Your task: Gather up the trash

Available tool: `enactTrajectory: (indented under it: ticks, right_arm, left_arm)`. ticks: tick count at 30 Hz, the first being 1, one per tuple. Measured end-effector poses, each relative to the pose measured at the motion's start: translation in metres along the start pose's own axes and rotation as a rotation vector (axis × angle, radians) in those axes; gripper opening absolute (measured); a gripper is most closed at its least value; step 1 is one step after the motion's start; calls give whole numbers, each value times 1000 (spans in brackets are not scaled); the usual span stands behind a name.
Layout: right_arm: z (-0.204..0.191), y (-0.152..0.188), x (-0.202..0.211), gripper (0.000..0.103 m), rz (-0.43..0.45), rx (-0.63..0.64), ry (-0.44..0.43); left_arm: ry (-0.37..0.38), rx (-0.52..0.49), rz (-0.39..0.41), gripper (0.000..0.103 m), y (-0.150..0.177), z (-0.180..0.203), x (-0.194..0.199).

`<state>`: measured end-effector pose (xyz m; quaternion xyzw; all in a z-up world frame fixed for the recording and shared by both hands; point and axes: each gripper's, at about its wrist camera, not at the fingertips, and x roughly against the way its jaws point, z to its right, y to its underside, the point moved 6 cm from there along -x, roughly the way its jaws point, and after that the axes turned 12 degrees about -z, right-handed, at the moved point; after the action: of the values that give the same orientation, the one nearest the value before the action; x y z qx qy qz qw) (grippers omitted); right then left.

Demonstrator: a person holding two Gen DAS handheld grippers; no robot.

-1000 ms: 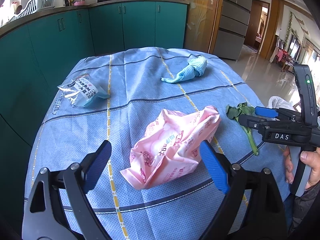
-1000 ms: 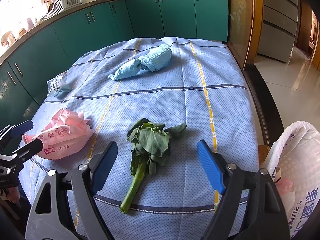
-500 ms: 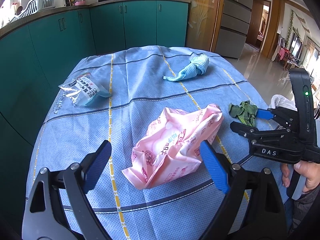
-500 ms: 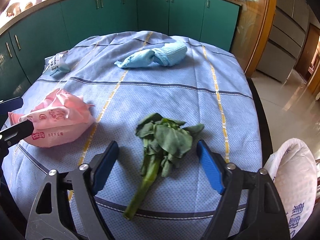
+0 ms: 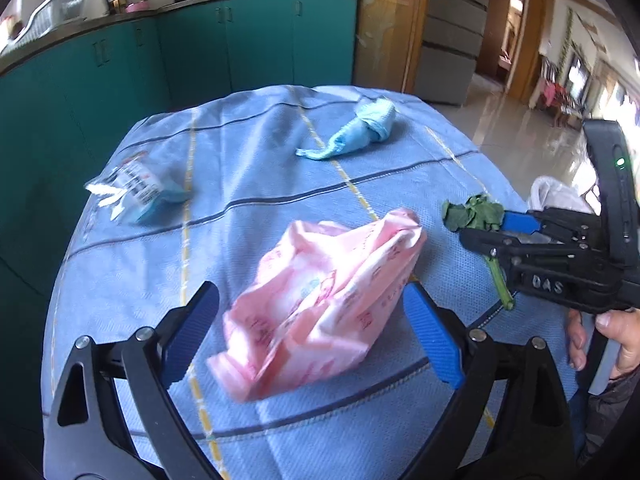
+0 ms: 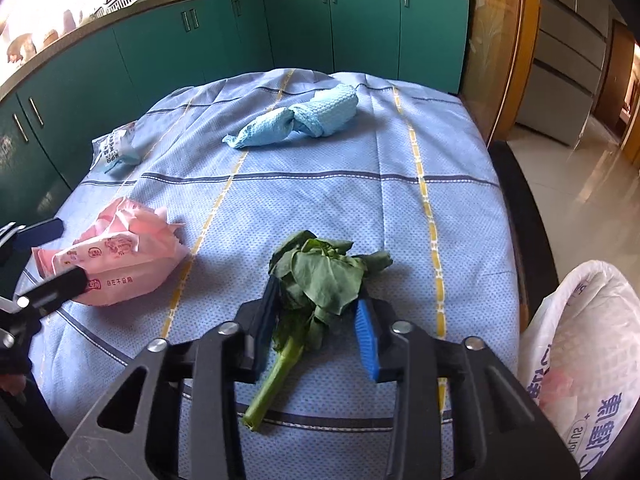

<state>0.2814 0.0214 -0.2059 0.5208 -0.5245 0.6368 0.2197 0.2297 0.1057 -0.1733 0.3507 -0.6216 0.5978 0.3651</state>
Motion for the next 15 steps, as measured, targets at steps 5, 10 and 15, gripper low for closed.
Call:
enactTrajectory:
  ticks: [5,10,15]
  right_arm:
    - [-9,2,-2,61,0,39,37]
    - [-13,4,-3,61,1,67,67]
    - [-14,4,-3,60,1,69,68]
  left_arm:
    - [-58,-67,-11,93,-8,13,-13]
    - [-99,-115,-31,90,-3,20,-21]
    - [-99,-116,-44,83,-2,22,-25]
